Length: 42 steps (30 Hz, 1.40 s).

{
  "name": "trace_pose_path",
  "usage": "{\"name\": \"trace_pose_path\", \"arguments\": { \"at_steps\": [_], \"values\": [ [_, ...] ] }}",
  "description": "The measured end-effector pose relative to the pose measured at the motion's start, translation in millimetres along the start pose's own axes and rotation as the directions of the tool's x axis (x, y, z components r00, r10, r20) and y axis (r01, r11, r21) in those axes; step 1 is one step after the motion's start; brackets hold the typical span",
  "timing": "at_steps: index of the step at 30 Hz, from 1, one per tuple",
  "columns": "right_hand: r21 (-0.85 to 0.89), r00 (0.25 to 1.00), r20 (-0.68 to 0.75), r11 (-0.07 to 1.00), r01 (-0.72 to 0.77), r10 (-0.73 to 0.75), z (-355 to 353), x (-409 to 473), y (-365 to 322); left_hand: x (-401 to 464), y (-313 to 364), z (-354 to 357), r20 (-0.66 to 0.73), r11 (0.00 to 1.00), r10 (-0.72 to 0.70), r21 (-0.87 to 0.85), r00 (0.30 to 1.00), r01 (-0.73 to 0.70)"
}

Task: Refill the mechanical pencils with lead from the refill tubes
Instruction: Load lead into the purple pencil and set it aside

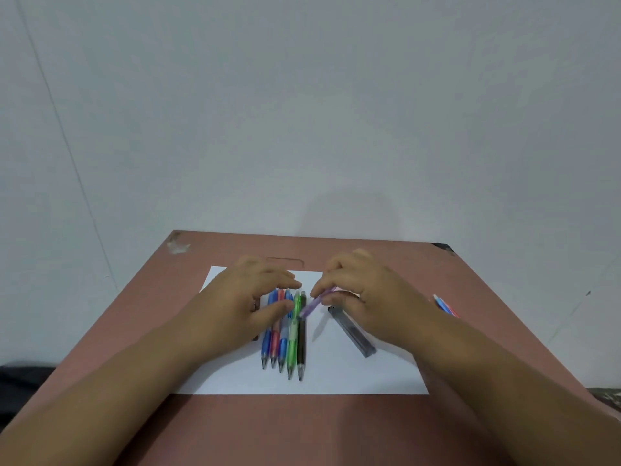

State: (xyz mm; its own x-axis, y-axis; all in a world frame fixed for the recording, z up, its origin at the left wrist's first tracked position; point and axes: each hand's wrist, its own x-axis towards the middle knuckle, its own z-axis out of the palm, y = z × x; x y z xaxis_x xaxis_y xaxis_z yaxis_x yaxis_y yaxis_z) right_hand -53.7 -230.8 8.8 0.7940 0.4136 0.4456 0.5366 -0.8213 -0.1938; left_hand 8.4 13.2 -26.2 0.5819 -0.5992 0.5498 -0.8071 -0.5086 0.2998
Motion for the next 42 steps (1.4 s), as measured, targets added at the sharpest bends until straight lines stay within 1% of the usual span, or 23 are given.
{"name": "trace_pose_path", "arguments": {
  "at_steps": [2,3,5,6,8,9,11,14,17,19,21,23,25,27,29,31,33,34,36,38,39,42],
  "values": [
    [0.137,0.995,-0.074,0.989,-0.050,0.061,-6,3,-6,5,8,-3,-0.009,0.999,-0.020,-0.034,1.000,0.020],
    [0.252,0.988,-0.076,0.961,-0.110,0.133,-10,5,-10,8,12,-4,-0.007,0.996,-0.047,-0.070,0.999,0.046],
    [0.479,0.957,-0.039,0.846,-0.235,0.288,-17,9,-17,13,15,-8,-0.033,0.991,-0.078,-0.110,0.996,0.074],
    [0.568,0.938,-0.031,0.778,-0.268,0.346,-19,11,-20,16,17,-10,-0.061,0.991,-0.095,-0.105,0.994,0.088],
    [0.712,0.896,-0.036,0.641,-0.287,0.442,-22,16,-24,20,19,-17,-0.156,0.992,-0.114,-0.068,0.981,0.105],
    [0.757,0.873,-0.038,0.584,-0.292,0.486,-23,19,-25,22,19,-19,-0.212,0.996,-0.091,-0.026,0.973,0.087],
    [0.808,0.830,-0.015,0.496,-0.318,0.558,-25,25,-25,27,21,-24,-0.270,0.994,0.000,0.101,0.963,0.028],
    [0.867,0.794,0.104,0.336,-0.368,0.599,-24,31,-21,39,20,-26,-0.234,0.960,0.162,0.263,0.959,-0.098],
    [0.902,0.779,0.234,0.168,-0.397,0.582,-17,35,-16,43,17,-22,-0.229,0.931,0.306,0.274,0.924,-0.241],
    [0.911,0.777,0.298,0.078,-0.405,0.554,-12,36,-16,41,15,-16,-0.258,0.900,0.399,0.296,0.880,-0.321],
    [0.916,0.787,0.343,0.004,-0.402,0.512,-4,34,-16,39,14,-10,-0.285,0.874,0.464,0.301,0.839,-0.381],
    [0.914,0.792,0.367,-0.030,-0.405,0.488,4,30,-15,39,15,-6,-0.320,0.871,0.482,0.269,0.815,-0.410],
    [0.908,0.785,0.372,-0.019,-0.418,0.496,9,27,-13,40,16,-4,-0.365,0.890,0.455,0.218,0.812,-0.401],
    [0.904,0.766,0.336,0.041,-0.425,0.548,11,22,-9,39,16,-2,-0.380,0.909,0.416,0.169,0.826,-0.380],
    [0.894,0.756,0.237,0.167,-0.415,0.611,10,16,-3,38,15,0,-0.355,0.923,0.384,0.141,0.852,-0.357],
    [0.876,0.779,0.079,0.329,-0.351,0.621,7,10,0,38,13,2,-0.335,0.938,0.347,0.140,0.876,-0.317],
    [0.855,0.830,-0.104,0.476,-0.207,0.548,4,5,-2,38,11,3,-0.332,0.944,0.325,0.163,0.885,-0.286],
    [0.832,0.862,-0.180,0.541,-0.123,0.474,2,3,-5,38,10,3,-0.335,0.943,0.327,0.182,0.884,-0.280],
    [0.732,0.915,-0.271,0.681,-0.005,0.298,1,0,-12,38,5,4,-0.341,0.937,0.339,0.211,0.877,-0.280],
    [0.572,0.926,-0.330,0.819,0.044,0.181,7,1,-15,38,1,3,-0.343,0.931,0.351,0.227,0.871,-0.285],
    [0.517,0.921,-0.356,0.854,0.051,0.160,10,3,-16,38,1,3,-0.344,0.929,0.356,0.231,0.869,-0.289],
    [0.443,0.897,-0.421,0.893,0.074,0.134,14,7,-16,38,1,4,-0.342,0.925,0.373,0.211,0.863,-0.316]
  ]
}}
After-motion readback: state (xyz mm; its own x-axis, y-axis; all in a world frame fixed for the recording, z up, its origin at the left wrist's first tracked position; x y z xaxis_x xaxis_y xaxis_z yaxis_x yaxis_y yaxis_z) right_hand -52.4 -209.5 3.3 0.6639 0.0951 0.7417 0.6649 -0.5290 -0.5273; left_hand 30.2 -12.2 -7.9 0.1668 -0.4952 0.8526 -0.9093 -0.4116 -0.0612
